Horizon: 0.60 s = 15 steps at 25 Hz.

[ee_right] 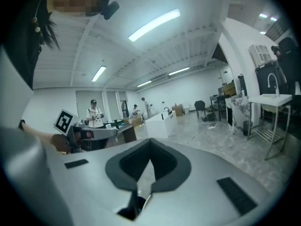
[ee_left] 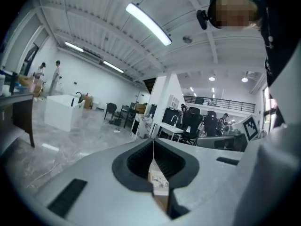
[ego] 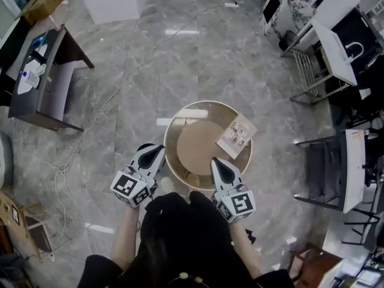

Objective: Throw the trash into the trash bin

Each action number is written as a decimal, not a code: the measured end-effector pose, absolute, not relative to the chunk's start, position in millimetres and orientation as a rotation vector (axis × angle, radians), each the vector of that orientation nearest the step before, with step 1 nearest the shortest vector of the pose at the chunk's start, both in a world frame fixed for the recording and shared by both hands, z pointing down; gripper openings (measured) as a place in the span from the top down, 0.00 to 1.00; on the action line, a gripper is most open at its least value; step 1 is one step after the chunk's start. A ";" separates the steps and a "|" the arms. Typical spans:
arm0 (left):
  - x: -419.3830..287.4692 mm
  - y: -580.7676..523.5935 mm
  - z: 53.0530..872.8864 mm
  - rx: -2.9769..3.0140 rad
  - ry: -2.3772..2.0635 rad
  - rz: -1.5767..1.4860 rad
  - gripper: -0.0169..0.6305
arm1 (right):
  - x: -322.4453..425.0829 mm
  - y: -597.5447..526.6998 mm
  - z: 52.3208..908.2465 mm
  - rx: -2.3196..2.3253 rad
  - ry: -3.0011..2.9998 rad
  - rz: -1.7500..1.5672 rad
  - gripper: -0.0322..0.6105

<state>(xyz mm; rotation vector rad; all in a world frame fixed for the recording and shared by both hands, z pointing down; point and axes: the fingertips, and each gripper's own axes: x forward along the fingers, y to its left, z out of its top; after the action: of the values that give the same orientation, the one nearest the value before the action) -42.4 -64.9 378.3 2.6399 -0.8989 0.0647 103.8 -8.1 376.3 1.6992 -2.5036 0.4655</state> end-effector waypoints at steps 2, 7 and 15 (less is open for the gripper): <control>-29.8 -63.7 355.4 2.708 -0.893 0.043 0.96 | 116.7 -5.7 362.8 1.759 -2.497 0.418 0.95; -12.9 -57.2 306.9 2.825 -0.924 -0.032 0.96 | 134.9 -0.3 325.1 1.840 -2.506 0.267 0.95; -4.0 -45.5 282.8 2.902 -0.939 -0.075 0.96 | 143.9 1.7 289.9 1.902 -2.526 0.126 0.95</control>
<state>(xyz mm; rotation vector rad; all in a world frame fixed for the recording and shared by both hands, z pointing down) -4.0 -45.5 282.8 2.9021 -0.9389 -0.0748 143.9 1.7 289.9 1.9024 -2.5259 0.1260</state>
